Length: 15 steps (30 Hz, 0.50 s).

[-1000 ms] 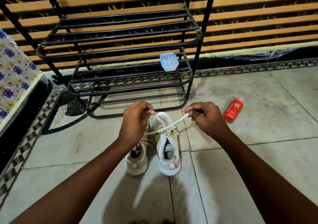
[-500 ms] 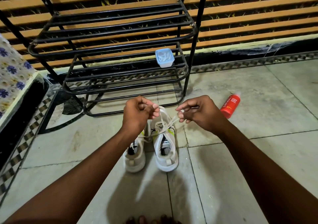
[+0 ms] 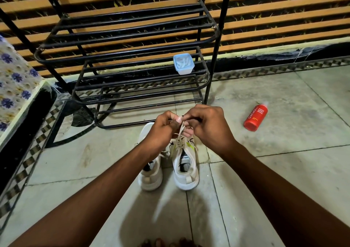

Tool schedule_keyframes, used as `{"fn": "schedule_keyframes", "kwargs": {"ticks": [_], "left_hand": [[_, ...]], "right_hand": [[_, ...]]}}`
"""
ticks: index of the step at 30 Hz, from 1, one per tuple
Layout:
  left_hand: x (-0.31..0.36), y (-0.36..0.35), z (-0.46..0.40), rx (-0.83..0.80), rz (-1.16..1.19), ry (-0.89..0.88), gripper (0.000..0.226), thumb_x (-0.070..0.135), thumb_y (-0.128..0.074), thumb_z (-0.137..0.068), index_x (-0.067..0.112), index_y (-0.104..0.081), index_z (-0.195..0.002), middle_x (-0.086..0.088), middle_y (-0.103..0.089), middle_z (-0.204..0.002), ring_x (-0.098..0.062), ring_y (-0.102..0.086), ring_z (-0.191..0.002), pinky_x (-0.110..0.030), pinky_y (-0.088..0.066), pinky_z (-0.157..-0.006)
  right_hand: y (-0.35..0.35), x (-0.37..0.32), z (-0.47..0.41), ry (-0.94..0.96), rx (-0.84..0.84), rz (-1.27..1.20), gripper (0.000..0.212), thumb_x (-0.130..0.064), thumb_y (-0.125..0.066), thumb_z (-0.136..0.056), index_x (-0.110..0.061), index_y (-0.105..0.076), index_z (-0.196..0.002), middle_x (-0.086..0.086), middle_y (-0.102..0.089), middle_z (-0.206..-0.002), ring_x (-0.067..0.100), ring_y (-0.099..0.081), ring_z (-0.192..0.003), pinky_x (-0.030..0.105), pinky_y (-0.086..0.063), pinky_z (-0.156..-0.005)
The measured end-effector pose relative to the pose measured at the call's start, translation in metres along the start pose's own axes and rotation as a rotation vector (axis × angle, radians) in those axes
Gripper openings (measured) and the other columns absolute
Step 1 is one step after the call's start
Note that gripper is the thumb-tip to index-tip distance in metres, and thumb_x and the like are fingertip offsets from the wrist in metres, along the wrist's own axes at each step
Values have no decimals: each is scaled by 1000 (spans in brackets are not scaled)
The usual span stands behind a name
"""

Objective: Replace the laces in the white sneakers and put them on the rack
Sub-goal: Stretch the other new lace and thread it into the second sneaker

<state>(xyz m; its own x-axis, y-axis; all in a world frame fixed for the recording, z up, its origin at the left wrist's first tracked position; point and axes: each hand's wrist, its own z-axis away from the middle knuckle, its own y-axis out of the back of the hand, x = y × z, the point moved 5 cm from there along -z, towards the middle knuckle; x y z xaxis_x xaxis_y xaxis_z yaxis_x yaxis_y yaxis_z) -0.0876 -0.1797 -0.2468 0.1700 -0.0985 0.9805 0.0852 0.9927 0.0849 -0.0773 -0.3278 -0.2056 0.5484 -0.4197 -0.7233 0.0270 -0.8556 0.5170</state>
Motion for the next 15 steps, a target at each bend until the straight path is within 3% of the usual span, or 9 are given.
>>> {"fn": "schedule_keyframes", "kwargs": {"ticks": [1,4,6,8,13,15], "left_hand": [[1,-1,2,-18,-18,4,15,13,-44,-111,4,-51,-102,0,-72,-68,-16,-71,-66,-30,-58,-70],[-3,2,2,-53,-62,14,23,25,-45,-111,5,-52,-103,-5,-71,-75,-26,-65,-78,-43,-52,-80],[-7,5,2,-54,-56,24,24,25,-49,-110,2,-54,-104,-6,-67,-77,-25,-64,-80,-48,-51,-83],[-7,7,3,-54,-38,15,21,19,-56,-107,-2,-57,-103,-10,-63,-80,-23,-65,-80,-45,-51,-81],[-9,12,5,-48,-43,-49,11,6,-66,-99,8,-63,-89,-17,-62,-84,-22,-61,-80,-29,-52,-71],[-11,13,6,-37,-24,-47,13,5,-69,-97,9,-64,-85,-13,-68,-86,-21,-64,-82,-32,-54,-74]], "right_hand": [[0,2,1,-12,27,2,26,11,-68,-76,-11,-80,-84,0,-70,-77,9,-67,-69,26,-56,-64],[0,11,1,-81,50,-18,20,7,-70,-81,-11,-77,-82,-4,-71,-74,9,-67,-67,34,-57,-65],[-2,17,2,-151,32,-53,18,5,-72,-83,-12,-77,-81,-6,-71,-72,9,-68,-65,31,-57,-65],[-5,22,3,-200,10,-101,18,4,-74,-83,-14,-78,-80,-6,-72,-71,9,-68,-64,31,-58,-65],[-14,31,6,-279,-49,-211,14,2,-74,-86,-10,-79,-86,0,-73,-70,11,-68,-59,27,-58,-65],[-16,33,8,-299,-40,-233,14,1,-73,-87,-11,-79,-90,3,-73,-71,12,-69,-59,29,-59,-65]]}}
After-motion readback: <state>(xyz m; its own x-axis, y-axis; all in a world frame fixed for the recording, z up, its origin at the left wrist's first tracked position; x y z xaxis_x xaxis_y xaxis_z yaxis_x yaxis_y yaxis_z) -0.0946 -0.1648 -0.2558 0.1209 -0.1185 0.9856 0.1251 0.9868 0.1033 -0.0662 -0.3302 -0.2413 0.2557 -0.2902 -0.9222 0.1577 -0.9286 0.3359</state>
